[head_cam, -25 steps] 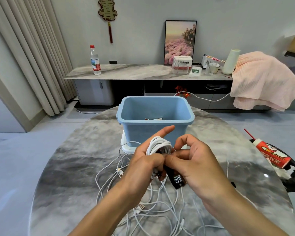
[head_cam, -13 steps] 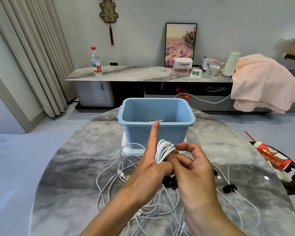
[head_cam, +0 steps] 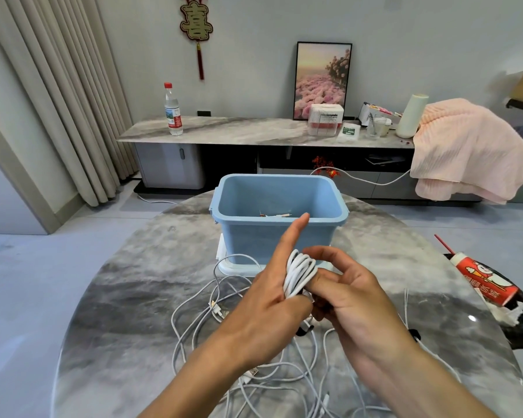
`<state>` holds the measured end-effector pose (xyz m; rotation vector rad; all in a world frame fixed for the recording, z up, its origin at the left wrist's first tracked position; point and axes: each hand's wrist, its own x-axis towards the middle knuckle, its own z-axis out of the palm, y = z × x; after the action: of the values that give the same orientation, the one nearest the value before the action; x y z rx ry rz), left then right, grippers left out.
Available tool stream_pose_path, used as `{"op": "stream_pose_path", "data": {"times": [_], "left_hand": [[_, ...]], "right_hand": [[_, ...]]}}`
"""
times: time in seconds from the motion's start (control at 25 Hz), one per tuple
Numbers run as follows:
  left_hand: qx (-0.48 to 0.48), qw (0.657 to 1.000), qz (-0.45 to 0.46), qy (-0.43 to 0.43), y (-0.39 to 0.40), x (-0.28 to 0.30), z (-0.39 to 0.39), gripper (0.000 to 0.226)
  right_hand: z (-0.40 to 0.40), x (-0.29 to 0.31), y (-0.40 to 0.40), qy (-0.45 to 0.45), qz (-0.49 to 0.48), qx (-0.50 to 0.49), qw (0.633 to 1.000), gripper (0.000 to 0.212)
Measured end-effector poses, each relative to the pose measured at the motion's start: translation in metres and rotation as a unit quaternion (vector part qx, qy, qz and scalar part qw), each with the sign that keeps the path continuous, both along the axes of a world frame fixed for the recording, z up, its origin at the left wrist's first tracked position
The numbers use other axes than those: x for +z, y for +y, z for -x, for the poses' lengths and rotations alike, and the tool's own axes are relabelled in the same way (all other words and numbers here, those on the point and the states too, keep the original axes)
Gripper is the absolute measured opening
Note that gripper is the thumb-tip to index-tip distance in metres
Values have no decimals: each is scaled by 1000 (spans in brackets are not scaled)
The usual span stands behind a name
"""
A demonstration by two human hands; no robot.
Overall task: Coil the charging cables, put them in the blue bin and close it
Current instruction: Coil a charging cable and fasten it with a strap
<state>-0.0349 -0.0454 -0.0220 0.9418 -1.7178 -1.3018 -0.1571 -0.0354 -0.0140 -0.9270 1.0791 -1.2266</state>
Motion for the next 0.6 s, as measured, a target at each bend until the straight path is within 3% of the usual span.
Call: {"op": "stream_pose_path", "data": {"times": [0.12, 0.32, 0.44, 0.6], "left_hand": [[-13, 1000, -1, 19, 0, 0, -1, 100], [-32, 999, -13, 36, 1, -3, -1, 102], [-17, 999, -40, 29, 3, -7, 2, 105], [-6, 997, -68, 45, 4, -6, 4, 95]], "right_hand": [[-1, -2, 1, 36, 53, -26, 998, 15], [0, -19, -4, 244, 202, -90, 944, 19], [-2, -21, -3, 260, 232, -120, 930, 29], [-7, -24, 0, 244, 221, -117, 937, 26]]}}
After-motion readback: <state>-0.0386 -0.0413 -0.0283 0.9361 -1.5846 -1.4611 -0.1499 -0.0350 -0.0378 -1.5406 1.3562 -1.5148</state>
